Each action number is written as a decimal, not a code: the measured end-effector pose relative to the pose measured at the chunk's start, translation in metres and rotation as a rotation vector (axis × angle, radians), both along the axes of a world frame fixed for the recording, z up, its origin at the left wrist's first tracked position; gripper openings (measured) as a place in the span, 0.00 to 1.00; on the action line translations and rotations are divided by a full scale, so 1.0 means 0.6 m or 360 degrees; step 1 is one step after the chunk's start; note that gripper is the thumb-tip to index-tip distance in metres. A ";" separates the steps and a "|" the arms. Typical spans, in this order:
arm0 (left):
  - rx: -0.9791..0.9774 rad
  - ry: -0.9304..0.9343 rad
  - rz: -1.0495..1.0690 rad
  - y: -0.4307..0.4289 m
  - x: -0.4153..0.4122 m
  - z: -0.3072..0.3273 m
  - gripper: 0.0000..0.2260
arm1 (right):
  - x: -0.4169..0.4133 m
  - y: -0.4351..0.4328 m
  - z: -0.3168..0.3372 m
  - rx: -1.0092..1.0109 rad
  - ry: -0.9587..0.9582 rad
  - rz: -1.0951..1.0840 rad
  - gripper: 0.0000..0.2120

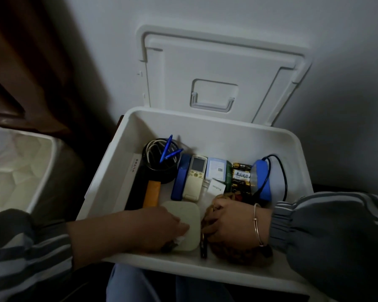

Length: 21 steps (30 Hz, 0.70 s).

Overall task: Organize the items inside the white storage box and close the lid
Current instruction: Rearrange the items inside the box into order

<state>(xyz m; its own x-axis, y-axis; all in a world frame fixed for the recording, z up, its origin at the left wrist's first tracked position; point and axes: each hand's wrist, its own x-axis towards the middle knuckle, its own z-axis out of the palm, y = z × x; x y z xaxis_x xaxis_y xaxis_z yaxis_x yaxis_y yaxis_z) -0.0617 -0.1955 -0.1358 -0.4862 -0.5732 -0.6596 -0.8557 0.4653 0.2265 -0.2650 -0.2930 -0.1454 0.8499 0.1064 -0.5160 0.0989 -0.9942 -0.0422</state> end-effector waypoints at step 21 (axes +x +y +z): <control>0.0108 -0.0103 0.0076 0.002 0.020 0.017 0.26 | 0.020 0.061 -0.014 0.0044 -0.0161 -0.0794 0.19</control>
<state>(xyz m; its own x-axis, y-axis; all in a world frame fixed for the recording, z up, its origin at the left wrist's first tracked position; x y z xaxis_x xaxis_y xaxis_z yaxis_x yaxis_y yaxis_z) -0.0497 -0.1943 -0.1254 -0.4147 -0.5479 -0.7265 -0.8904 0.4090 0.1998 -0.2532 -0.2564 -0.1535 0.8462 -0.3128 -0.4313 -0.3828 -0.9200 -0.0838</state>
